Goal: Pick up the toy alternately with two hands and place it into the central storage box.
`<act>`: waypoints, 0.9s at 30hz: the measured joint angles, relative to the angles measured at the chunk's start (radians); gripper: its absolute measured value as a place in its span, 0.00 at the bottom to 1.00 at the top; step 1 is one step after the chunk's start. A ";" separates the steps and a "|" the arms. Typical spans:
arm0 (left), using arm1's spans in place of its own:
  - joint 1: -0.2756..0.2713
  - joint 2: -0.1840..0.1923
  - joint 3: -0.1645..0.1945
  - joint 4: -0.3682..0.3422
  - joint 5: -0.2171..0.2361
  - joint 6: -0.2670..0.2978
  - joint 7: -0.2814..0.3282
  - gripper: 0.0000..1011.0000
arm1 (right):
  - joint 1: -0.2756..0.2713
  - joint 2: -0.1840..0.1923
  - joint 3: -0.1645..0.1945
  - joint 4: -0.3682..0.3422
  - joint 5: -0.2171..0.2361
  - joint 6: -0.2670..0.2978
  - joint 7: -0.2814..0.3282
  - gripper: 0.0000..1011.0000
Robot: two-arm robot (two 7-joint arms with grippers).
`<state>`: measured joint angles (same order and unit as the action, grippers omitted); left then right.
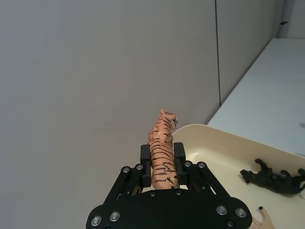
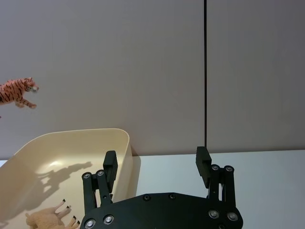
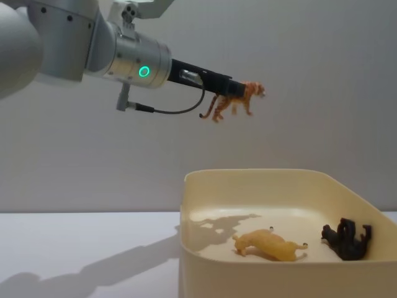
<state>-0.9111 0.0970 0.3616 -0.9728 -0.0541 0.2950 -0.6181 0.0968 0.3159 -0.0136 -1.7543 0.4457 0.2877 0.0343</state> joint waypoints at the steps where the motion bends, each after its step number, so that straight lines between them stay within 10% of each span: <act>1: -0.003 0.000 0.000 0.004 0.000 0.003 -0.009 0.26 | 0.000 0.000 0.000 0.000 0.000 0.000 0.000 0.99; 22: -0.028 0.013 -0.005 0.014 -0.009 0.082 -0.191 0.27 | 0.000 0.000 0.000 0.000 0.000 0.000 0.000 0.99; 27: -0.028 0.015 -0.005 0.011 -0.009 0.090 -0.209 0.41 | 0.000 0.000 0.000 0.000 0.000 0.000 0.000 0.99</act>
<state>-0.9395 0.1122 0.3567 -0.9616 -0.0627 0.3846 -0.8268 0.0968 0.3159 -0.0136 -1.7543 0.4457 0.2878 0.0343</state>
